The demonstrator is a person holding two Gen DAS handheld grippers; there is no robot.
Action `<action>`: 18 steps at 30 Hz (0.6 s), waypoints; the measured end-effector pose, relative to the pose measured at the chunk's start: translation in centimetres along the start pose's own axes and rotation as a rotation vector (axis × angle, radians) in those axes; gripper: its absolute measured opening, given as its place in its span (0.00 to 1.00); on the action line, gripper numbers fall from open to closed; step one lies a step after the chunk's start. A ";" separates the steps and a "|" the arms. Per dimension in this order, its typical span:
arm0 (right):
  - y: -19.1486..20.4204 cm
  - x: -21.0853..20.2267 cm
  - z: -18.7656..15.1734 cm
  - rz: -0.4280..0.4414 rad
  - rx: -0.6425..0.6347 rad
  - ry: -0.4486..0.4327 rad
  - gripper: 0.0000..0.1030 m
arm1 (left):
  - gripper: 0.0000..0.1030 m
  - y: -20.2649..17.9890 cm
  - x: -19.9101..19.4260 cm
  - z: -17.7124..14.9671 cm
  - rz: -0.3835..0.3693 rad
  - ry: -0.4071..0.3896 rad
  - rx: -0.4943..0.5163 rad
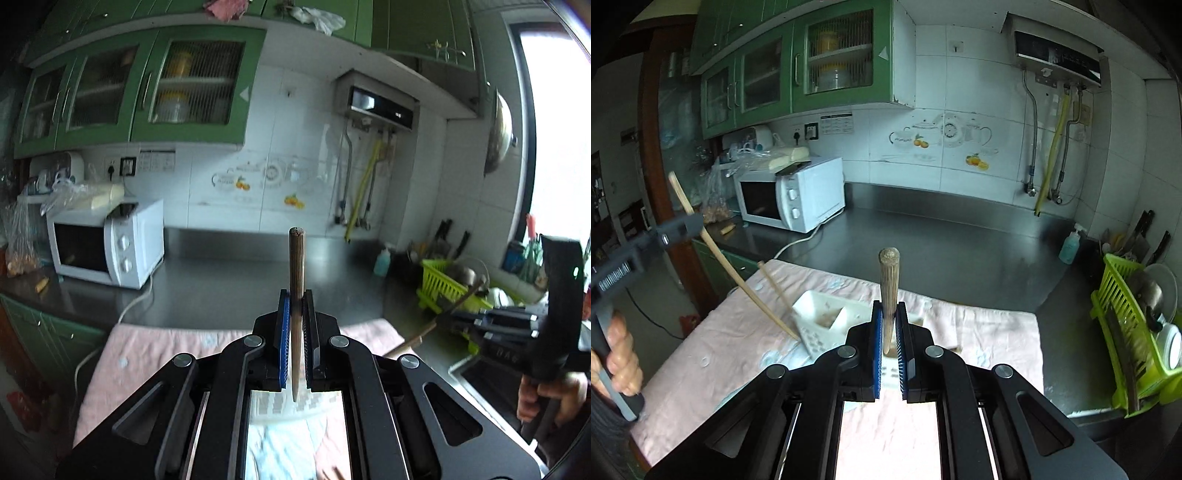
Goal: Organize utensils
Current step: 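Lift the left tool's chopstick over the white holder while the right tool carries its chopstick there, then open the left tool to drop its chopstick into the holder while the right tool releases its chopstick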
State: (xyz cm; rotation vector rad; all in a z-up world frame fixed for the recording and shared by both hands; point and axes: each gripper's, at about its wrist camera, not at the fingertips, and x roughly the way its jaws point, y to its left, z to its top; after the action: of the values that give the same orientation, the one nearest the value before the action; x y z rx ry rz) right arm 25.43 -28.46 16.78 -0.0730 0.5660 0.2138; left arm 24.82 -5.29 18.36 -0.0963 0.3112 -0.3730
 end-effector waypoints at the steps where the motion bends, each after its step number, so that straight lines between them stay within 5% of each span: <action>1: -0.1 0.5 0.3 -0.005 -0.002 0.003 0.07 | 0.05 0.1 0.5 0.6 0.013 -0.013 -0.001; 9: -0.6 4.4 0.5 -0.030 -0.018 0.067 0.07 | 0.05 0.9 3.9 2.2 0.053 -0.047 -0.008; 18: -0.9 7.6 -0.9 -0.008 0.001 0.130 0.07 | 0.05 1.7 8.3 -0.2 0.091 0.059 0.004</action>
State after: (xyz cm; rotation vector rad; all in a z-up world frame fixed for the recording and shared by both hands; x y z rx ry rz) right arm 31.42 -28.10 11.95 -0.0885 0.6948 0.2022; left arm 32.68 -6.76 15.61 -0.0668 0.3718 -0.2868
